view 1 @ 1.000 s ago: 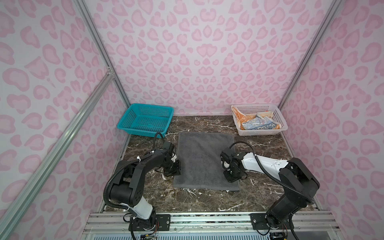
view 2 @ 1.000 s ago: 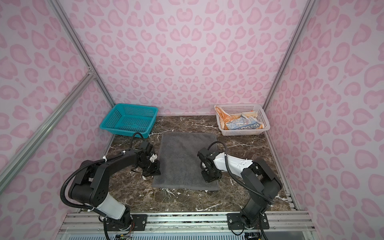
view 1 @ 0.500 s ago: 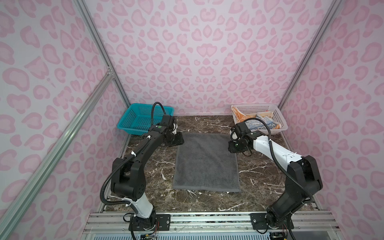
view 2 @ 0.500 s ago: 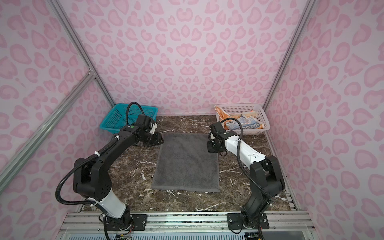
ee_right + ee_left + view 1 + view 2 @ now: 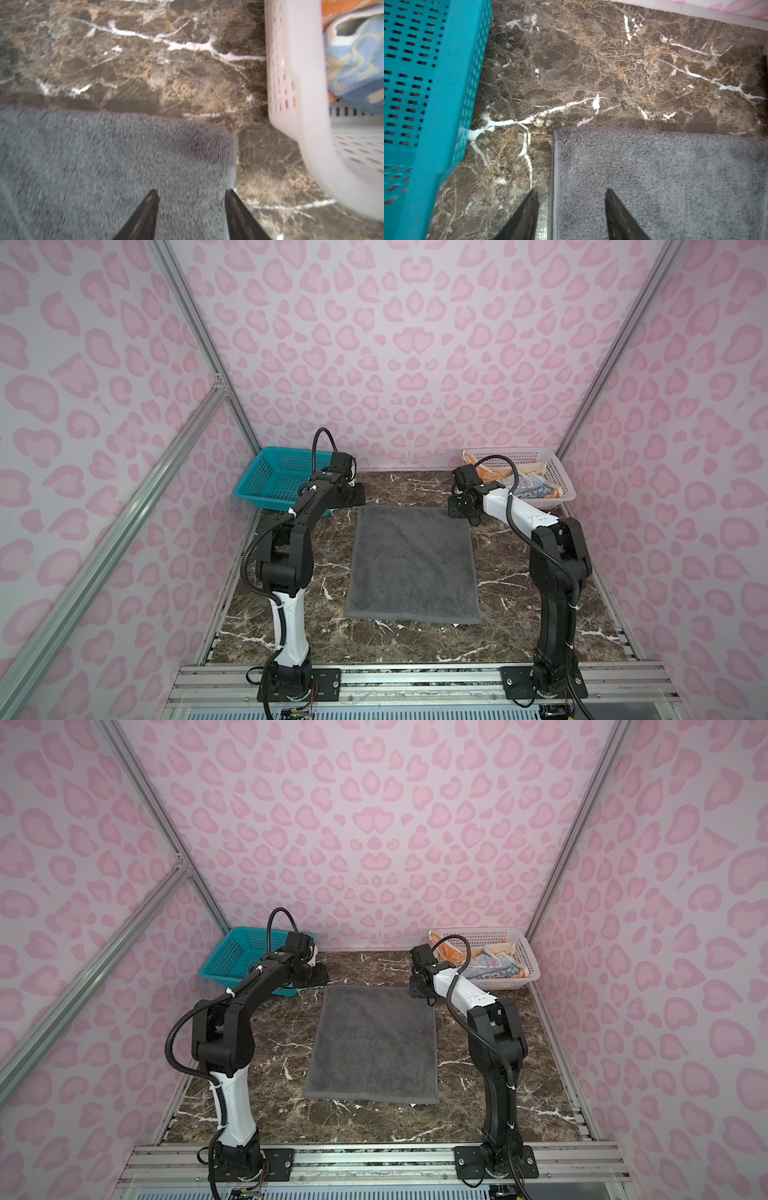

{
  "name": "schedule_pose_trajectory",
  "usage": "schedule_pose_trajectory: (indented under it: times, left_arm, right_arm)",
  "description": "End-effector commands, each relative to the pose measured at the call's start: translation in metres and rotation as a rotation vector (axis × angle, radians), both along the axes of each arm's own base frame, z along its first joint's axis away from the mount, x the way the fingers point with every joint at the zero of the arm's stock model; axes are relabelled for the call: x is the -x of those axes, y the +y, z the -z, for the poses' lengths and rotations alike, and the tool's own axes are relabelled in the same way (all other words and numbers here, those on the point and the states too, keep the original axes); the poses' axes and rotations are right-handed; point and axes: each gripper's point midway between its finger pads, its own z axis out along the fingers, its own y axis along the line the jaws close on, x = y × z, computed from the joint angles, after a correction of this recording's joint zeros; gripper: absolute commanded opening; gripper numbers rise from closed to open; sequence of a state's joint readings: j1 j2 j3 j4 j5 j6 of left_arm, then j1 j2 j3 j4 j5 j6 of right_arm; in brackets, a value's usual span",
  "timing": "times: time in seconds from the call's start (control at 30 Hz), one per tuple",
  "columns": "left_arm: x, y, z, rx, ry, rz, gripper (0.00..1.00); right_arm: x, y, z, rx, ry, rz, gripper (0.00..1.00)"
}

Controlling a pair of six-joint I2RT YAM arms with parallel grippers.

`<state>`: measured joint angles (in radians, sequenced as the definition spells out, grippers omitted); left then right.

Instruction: Fold and stack the towels

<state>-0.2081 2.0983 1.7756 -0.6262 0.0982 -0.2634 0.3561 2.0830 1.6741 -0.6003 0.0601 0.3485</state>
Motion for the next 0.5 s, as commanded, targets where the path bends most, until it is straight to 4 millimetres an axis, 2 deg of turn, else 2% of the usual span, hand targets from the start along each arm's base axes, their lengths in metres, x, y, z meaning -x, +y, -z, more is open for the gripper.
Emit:
schedule_pose_trajectory:
  times: [0.0,0.2,0.47]
  left_arm:
    - [-0.006,-0.001,0.01,-0.002,0.007,0.009,0.54]
    - [-0.011,-0.005,0.035,0.013,0.049,0.008,0.53]
    - [-0.015,-0.015,0.064,0.052,0.105,-0.007,0.52]
  right_arm:
    - [-0.005,-0.008,0.013,0.037,0.028,0.046,0.54]
    - [-0.015,-0.01,0.031,0.061,0.051,0.083,0.52]
    - [-0.02,-0.021,0.039,0.101,0.049,0.145,0.55]
